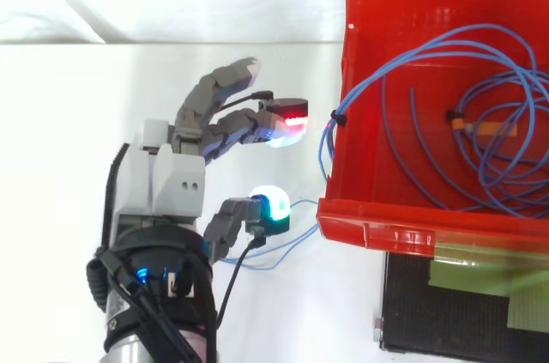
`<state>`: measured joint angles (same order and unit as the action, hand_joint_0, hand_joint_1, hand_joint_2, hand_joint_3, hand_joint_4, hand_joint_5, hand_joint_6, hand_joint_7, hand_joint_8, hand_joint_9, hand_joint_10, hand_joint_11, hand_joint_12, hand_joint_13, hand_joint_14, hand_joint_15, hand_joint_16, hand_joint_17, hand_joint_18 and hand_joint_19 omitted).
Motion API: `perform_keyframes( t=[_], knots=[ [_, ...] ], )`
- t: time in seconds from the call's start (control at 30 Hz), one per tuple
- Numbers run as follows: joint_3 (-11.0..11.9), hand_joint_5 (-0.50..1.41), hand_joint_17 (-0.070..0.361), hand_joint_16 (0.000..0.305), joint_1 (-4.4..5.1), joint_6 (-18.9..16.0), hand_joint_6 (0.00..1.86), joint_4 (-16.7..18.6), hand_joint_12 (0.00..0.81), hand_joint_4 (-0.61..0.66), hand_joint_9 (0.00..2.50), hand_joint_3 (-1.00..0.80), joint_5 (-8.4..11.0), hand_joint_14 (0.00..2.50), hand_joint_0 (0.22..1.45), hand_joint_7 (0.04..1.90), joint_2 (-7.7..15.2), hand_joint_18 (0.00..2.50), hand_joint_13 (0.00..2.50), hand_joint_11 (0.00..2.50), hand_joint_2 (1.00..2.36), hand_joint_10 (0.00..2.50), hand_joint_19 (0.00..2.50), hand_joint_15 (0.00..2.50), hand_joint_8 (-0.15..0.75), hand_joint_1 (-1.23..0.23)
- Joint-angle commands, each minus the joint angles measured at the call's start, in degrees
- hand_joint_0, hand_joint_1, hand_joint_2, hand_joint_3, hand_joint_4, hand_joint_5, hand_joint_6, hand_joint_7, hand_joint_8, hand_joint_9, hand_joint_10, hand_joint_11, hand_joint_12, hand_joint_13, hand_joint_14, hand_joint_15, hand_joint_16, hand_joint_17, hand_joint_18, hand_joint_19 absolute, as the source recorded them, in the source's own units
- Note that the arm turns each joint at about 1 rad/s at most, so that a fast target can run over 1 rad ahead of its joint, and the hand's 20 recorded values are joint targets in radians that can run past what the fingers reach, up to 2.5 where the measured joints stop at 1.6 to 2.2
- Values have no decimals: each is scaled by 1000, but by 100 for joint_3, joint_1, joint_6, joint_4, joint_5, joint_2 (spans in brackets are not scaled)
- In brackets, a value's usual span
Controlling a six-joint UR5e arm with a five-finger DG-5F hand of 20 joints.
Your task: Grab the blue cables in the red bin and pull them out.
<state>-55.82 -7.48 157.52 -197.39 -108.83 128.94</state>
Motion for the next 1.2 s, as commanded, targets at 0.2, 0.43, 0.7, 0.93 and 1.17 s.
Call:
perform_keyframes(
  t=[0.2, 0.43, 0.7, 0.93, 1.17],
  knots=[
    [18, 835, 103, 46, 1, -33, 15, 332, 329, 328, 918, -1000, -24, 16, 822, 479, 8, 468, 517, 786, 1000, 28, 605, 431, 326, -819],
    [9, 835, 103, 46, -52, -24, 15, 297, 331, 330, 907, -1000, -42, 17, 822, 470, -1, 467, 515, 761, 1000, 27, 603, 427, 322, -819],
    [9, 835, 103, 46, -95, -24, 14, 394, 331, 327, 910, -1000, -147, 18, 822, 469, -1, 467, 520, 769, 1000, 27, 605, 433, 326, -819],
    [-8, 835, 103, 46, -122, -15, 15, 403, 331, 335, 911, -1000, -147, 16, 822, 476, -1, 468, 528, 767, 1000, 27, 605, 440, 324, -819],
    [-96, 840, 103, 46, -139, -15, 15, 420, 332, 334, 910, -1000, -147, 16, 822, 477, 8, 468, 533, 757, 1000, 27, 603, 442, 319, -819]
  ],
)
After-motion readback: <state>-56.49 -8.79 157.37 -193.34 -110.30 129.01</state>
